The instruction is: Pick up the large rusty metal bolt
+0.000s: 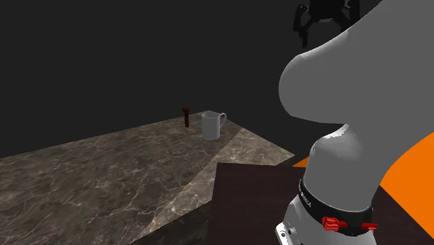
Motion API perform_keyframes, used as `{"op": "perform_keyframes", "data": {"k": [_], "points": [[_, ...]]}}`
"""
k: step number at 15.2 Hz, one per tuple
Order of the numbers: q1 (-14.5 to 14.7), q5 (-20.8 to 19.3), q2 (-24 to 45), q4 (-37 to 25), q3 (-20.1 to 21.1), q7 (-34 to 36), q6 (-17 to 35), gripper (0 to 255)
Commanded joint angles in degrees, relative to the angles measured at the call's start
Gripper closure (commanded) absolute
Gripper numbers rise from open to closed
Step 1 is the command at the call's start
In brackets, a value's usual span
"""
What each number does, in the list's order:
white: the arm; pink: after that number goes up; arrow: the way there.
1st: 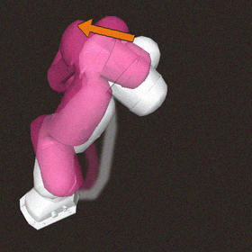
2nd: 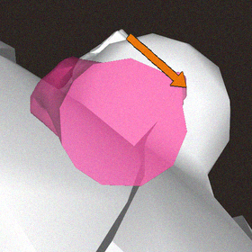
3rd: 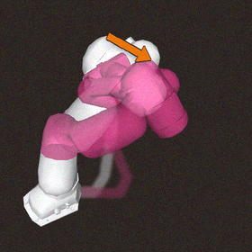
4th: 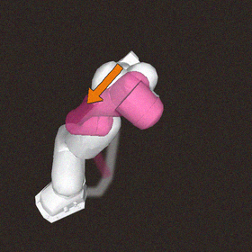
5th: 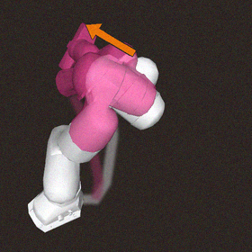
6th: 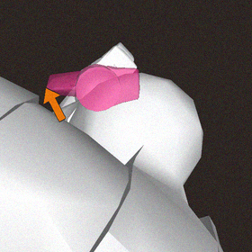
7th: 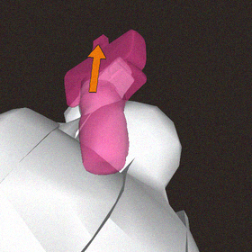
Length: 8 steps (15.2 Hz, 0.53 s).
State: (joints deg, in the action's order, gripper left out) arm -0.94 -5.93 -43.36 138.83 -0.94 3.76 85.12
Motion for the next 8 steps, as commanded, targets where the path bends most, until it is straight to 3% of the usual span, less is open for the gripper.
{"op": "perform_keyframes", "data": {"k": [1, 8], "points": [[0.0, 0.0, 0.0, 0.0, 0.0, 0.0, 0.0, 0], [3.44, 4.96, 5.34, 3.64, 6.28, 7.04, 11.0, 0]]}}
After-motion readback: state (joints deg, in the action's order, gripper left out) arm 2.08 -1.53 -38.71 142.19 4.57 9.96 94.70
